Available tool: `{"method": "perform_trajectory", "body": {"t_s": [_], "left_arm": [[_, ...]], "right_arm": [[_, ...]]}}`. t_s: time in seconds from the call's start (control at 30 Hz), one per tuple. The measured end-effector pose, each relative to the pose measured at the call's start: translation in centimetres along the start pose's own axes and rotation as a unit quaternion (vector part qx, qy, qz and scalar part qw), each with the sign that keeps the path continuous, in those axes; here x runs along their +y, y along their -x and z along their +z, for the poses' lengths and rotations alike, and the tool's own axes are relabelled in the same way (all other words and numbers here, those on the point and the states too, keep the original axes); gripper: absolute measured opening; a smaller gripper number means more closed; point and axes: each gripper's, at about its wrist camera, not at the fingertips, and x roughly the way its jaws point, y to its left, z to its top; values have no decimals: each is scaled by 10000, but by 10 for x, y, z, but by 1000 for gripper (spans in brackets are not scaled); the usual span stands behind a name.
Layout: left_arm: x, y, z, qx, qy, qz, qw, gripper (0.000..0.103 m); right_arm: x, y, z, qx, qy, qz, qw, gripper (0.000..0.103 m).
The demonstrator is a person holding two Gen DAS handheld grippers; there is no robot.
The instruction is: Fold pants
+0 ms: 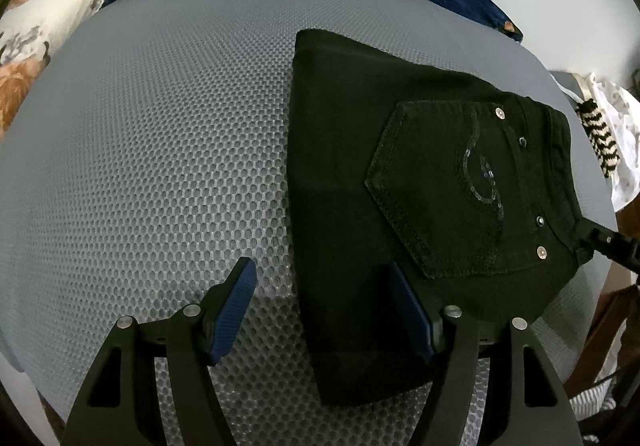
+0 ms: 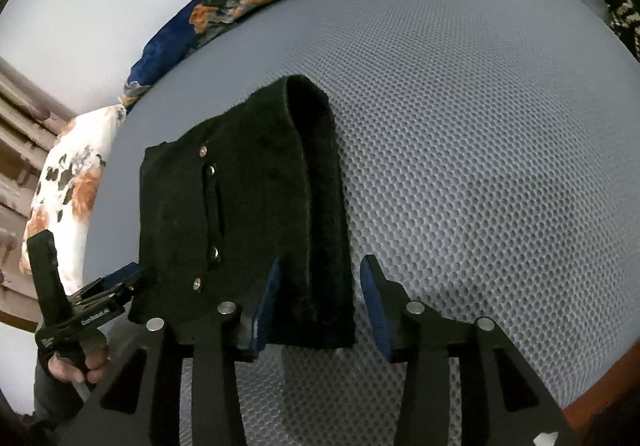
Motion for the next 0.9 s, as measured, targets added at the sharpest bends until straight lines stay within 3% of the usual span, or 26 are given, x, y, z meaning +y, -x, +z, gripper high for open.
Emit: {"method": "perform_trajectory", "body": {"t_s": [0.07, 0.17, 0.37, 0.43, 0.5, 0.6, 0.9], "left_arm": [[2, 1, 5, -24, 26, -33, 10000, 69], [13, 0, 11, 8, 209, -192, 9996, 69], [35, -7, 29, 154, 677, -963, 9929, 69], [41, -9, 32, 222, 803, -1400, 9866, 69], [47, -15, 34, 318, 922, -1756, 9796, 69], [47, -20, 40, 314, 916, -1981, 9754, 70], [36, -34, 50, 209, 757, -2377, 9681, 69]], "right_arm": [[-1, -1, 6, 36, 29, 90, 9999, 53], [-4, -10, 17, 157, 23, 345, 9993, 56], [-24, -32, 27, 487, -265, 1021, 9932, 60], [-30, -38, 28, 579, -322, 1214, 9904, 61], [-37, -44, 30, 645, -329, 1489, 9862, 61], [-43, -49, 35, 638, -430, 1850, 9797, 61], [-38, -73, 52, 569, -682, 2427, 9660, 51]]}}
